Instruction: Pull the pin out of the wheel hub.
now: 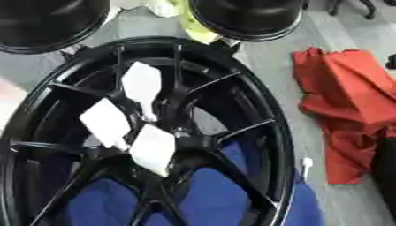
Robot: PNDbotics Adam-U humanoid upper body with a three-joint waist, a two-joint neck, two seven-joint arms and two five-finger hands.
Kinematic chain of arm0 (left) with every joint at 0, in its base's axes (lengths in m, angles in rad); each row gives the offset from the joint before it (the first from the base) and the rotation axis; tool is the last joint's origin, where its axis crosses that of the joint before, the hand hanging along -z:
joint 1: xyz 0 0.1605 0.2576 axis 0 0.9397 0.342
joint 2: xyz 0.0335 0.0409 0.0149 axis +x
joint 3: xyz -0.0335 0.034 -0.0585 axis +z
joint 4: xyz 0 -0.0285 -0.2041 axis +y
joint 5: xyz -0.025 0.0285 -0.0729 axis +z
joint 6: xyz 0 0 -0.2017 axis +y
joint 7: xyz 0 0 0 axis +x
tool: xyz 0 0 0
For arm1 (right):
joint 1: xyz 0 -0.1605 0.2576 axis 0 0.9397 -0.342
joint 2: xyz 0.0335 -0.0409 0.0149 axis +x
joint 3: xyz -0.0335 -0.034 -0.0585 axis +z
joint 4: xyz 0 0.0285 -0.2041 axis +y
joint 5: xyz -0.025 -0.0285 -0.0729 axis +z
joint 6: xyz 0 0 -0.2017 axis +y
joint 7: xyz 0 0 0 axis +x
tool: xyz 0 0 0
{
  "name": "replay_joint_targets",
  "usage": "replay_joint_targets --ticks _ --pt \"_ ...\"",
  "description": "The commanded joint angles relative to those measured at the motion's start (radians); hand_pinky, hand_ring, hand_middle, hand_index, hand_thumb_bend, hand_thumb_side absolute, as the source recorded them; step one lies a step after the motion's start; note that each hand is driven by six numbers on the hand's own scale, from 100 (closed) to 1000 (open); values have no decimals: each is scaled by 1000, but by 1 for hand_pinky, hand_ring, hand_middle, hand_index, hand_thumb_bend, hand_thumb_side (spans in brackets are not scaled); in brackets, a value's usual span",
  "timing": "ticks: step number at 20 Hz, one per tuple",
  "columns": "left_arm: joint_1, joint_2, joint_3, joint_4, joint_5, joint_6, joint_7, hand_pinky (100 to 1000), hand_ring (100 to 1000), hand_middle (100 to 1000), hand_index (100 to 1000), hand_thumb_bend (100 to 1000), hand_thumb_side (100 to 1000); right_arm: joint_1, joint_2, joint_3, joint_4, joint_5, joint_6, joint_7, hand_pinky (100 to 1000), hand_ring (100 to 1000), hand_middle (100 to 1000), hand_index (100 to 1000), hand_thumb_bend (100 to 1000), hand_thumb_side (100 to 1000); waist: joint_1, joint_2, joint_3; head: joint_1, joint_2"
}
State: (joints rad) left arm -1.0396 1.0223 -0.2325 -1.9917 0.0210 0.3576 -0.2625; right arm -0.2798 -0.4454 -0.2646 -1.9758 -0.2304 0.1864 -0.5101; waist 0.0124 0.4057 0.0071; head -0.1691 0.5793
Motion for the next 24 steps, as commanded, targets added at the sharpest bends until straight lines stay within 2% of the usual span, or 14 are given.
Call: replay_joint_targets --ticks 1,8,10,11,15,23,24 --pt "-11 35 13 -8 -1 -13 -5 816 740 715 784 100 191 -4 -32 -6 -24 4 -1 0 519 483 625 691 122 384 -2 -17 0 -2 -1" --pt "-12 33 9 -8 -12 -42 -29 818 741 709 785 100 175 -6 -30 -6 -24 2 -3 1 519 483 625 691 120 389 -3 -13 0 -12 -11" --pt "-17 30 1 -8 -15 -59 -44 831 759 729 811 100 102 -7 -29 -5 -24 1 -3 2 519 483 625 691 120 389 -1 -12 -3 -13 -9" --pt "-26 26 -9 -8 -22 -71 -56 841 772 744 827 100 100 -8 -29 -4 -24 1 -3 3 519 483 625 691 120 390 1 -12 -5 -13 -11" --pt "-63 7 -72 -8 -73 -128 -112 869 808 772 841 229 100 -7 -29 -4 -24 1 -3 3 519 482 625 691 120 391 7 -14 -13 -6 -5" --pt "-88 -18 -165 -8 -145 -257 -241 907 861 809 879 417 100 -9 -29 -3 -24 -2 -1 3 518 482 623 691 121 393 13 -10 -20 7 5" --pt "-91 -21 -178 -8 -157 -272 -256 913 868 814 881 441 121 -10 -29 -3 -24 -2 0 3 518 482 623 691 121 393 14 -9 -21 10 4"
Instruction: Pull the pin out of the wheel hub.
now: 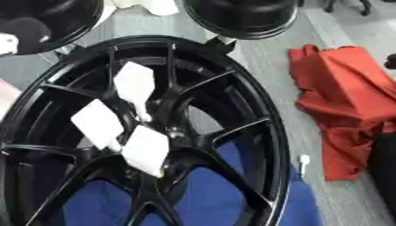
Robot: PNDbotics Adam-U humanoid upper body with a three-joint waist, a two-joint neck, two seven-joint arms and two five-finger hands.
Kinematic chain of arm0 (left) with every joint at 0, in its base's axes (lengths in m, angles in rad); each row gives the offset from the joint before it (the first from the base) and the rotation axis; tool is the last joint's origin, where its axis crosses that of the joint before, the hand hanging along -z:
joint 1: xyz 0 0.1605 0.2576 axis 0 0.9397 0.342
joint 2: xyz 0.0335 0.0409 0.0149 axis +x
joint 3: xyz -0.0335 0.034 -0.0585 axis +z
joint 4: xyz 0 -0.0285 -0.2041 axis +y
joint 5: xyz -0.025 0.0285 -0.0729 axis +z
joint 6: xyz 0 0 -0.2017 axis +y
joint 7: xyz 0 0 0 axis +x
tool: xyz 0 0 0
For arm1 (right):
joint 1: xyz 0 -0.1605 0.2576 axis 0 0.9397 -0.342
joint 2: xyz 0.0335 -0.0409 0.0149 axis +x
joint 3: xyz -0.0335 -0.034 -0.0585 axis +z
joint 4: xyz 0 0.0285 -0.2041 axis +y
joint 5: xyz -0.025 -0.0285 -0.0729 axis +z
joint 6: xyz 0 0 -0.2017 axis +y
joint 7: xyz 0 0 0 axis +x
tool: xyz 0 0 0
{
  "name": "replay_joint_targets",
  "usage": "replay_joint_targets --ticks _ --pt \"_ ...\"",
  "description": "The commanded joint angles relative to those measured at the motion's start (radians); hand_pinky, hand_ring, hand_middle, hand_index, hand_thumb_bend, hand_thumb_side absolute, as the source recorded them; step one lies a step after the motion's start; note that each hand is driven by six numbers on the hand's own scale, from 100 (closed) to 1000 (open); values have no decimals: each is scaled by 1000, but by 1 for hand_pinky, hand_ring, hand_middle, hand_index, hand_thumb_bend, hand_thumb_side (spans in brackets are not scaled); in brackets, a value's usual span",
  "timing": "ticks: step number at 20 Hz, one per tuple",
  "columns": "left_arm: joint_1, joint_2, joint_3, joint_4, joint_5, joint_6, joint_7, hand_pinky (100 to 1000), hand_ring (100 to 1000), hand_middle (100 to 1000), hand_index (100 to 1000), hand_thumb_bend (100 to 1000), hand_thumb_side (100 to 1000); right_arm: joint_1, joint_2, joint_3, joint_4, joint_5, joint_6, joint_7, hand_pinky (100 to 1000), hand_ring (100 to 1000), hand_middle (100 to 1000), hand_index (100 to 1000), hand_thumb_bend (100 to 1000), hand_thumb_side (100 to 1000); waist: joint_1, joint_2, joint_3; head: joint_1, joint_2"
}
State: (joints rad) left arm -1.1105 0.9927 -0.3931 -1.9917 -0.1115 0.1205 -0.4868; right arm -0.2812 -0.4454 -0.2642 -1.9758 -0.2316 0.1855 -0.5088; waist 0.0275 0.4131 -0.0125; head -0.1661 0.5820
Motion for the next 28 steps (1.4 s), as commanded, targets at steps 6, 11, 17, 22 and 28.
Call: replay_joint_targets --ticks 6,11,17,22,28 --pt "-35 -13 -86 -8 -93 -126 -123 921 882 811 887 495 256 -12 -26 0 -24 -4 4 4 517 481 622 689 122 394 -2 -16 -7 20 -5" --pt "-46 -36 -89 5 -127 -184 -201 916 880 812 892 466 300 -10 -22 2 -24 -9 6 6 517 480 621 689 122 395 -4 -17 -11 28 6" --pt "-79 -63 -77 27 -108 -190 -301 911 879 815 890 446 318 -5 -20 3 -24 -12 7 4 517 480 620 688 122 394 -6 -21 -9 36 4" --pt "-92 -71 -49 22 -84 -178 -383 911 879 815 890 446 318 -4 -20 2 -24 -12 7 3 517 480 620 688 122 394 -8 -22 -7 35 3" --pt "-72 -47 -66 16 -62 -170 -420 812 757 687 841 417 415 -2 -17 1 -24 -15 6 0 517 479 618 686 123 396 -5 -22 -5 34 5"
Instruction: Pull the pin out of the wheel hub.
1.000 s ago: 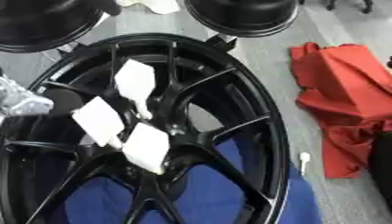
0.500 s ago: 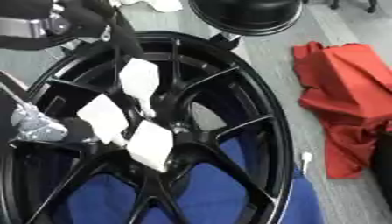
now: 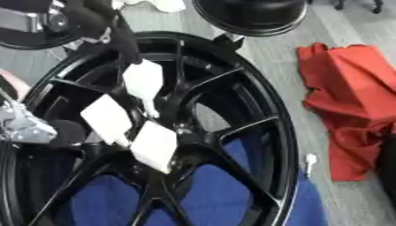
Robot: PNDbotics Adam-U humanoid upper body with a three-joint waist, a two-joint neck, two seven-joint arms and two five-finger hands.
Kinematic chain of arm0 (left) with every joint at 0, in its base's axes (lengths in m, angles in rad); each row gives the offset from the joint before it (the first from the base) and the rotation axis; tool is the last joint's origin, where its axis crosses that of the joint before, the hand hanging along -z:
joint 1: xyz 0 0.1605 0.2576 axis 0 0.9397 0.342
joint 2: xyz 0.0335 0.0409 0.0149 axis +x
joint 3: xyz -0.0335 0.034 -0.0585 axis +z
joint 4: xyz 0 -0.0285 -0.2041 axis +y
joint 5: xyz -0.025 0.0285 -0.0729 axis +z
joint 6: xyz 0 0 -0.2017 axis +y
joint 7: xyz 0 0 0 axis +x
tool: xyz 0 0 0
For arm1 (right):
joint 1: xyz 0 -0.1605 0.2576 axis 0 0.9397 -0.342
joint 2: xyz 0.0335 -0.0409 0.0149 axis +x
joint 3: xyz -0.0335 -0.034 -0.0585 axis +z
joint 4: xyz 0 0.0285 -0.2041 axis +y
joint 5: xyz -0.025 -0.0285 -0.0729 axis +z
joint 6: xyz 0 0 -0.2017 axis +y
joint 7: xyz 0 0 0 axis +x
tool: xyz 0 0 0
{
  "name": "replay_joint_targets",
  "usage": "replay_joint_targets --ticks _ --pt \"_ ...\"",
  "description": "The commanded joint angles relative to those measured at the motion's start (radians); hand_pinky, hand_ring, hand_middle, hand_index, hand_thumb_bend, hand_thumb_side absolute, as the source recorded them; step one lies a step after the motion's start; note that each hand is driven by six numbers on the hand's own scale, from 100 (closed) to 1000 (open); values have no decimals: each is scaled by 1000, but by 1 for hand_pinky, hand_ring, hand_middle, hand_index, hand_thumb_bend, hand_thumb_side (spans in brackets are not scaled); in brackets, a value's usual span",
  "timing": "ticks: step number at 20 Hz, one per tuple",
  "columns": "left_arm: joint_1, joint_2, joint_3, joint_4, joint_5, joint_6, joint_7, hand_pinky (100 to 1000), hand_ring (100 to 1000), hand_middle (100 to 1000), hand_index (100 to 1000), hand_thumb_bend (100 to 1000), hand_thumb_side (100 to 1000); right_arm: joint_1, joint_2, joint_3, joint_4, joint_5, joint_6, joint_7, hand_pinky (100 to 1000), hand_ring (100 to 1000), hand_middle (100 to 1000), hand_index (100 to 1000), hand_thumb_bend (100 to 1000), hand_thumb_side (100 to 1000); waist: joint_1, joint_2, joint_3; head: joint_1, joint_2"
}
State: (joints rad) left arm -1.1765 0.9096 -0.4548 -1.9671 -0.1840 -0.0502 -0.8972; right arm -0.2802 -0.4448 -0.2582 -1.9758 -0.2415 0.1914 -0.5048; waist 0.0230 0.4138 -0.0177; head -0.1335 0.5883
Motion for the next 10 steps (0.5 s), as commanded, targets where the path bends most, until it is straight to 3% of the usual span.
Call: replay_joint_targets --ticks 1,7,10 --pt "0 41 -17 -6 13 2 -10 810 756 689 840 404 427 -4 -16 -5 -24 -6 0 -5 517 479 618 686 123 395 0 -23 0 2 -2" --pt "17 47 -33 -1 15 22 -10 793 739 692 837 390 397 -3 -10 -6 -24 -10 -1 -8 517 479 617 685 124 397 -2 -23 -3 8 -2" --pt "25 46 -33 2 11 32 -10 758 672 688 831 373 360 -3 -7 -6 -24 -11 -2 -9 517 479 616 685 124 397 -4 -23 -5 11 -2"
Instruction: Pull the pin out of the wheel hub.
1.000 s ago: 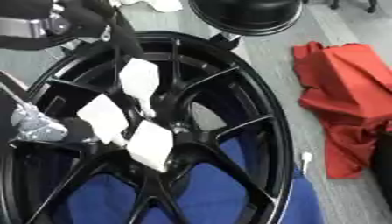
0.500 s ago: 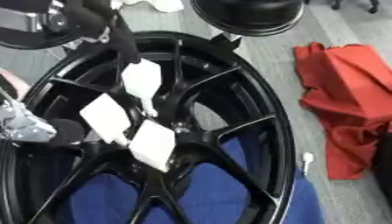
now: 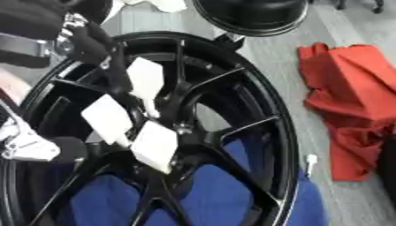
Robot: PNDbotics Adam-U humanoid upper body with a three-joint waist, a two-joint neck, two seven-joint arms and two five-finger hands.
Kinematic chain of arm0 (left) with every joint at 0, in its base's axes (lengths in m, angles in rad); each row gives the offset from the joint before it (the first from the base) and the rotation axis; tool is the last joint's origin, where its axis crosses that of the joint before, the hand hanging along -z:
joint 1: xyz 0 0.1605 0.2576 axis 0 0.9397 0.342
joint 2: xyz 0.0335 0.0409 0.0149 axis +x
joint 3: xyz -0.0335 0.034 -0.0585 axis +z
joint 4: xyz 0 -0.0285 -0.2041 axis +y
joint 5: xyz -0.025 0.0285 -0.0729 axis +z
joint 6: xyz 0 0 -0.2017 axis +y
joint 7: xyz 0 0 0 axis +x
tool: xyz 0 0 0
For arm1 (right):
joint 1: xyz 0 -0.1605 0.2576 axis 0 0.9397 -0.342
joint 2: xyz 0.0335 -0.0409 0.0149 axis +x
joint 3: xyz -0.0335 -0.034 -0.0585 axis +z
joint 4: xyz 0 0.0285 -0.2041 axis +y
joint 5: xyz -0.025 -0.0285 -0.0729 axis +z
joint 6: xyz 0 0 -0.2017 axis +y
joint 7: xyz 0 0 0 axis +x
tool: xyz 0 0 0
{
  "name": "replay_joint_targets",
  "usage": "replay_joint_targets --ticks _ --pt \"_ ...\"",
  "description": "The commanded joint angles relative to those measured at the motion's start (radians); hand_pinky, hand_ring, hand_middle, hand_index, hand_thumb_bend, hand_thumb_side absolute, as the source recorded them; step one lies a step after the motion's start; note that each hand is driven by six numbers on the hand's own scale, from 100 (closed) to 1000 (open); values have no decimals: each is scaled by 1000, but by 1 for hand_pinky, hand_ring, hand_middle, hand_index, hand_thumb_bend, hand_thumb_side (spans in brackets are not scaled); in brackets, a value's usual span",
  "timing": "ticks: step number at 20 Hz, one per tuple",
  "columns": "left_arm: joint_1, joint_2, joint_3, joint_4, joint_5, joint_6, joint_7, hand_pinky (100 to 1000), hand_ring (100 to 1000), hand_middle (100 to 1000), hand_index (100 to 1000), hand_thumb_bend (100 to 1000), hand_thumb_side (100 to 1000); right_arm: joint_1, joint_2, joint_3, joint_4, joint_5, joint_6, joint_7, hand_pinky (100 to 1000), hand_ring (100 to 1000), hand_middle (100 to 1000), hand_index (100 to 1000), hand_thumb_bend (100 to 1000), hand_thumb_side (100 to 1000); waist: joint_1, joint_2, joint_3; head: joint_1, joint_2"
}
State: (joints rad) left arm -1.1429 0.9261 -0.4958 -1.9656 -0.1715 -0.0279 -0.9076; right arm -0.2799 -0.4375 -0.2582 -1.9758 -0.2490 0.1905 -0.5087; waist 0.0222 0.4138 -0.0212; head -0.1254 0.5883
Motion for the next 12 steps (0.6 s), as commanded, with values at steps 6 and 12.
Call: replay_joint_targets --ticks 6,12 --pt "3 26 -2 12 -21 18 1 756 697 742 835 391 320 -6 -11 -5 -24 -6 -2 -6 517 478 616 684 125 397 -6 -22 -4 7 -3" --pt "8 25 -6 19 -34 9 1 772 759 801 850 408 302 -6 -9 -5 -24 -7 -2 -6 518 477 615 683 125 398 -7 -21 -5 8 -3"
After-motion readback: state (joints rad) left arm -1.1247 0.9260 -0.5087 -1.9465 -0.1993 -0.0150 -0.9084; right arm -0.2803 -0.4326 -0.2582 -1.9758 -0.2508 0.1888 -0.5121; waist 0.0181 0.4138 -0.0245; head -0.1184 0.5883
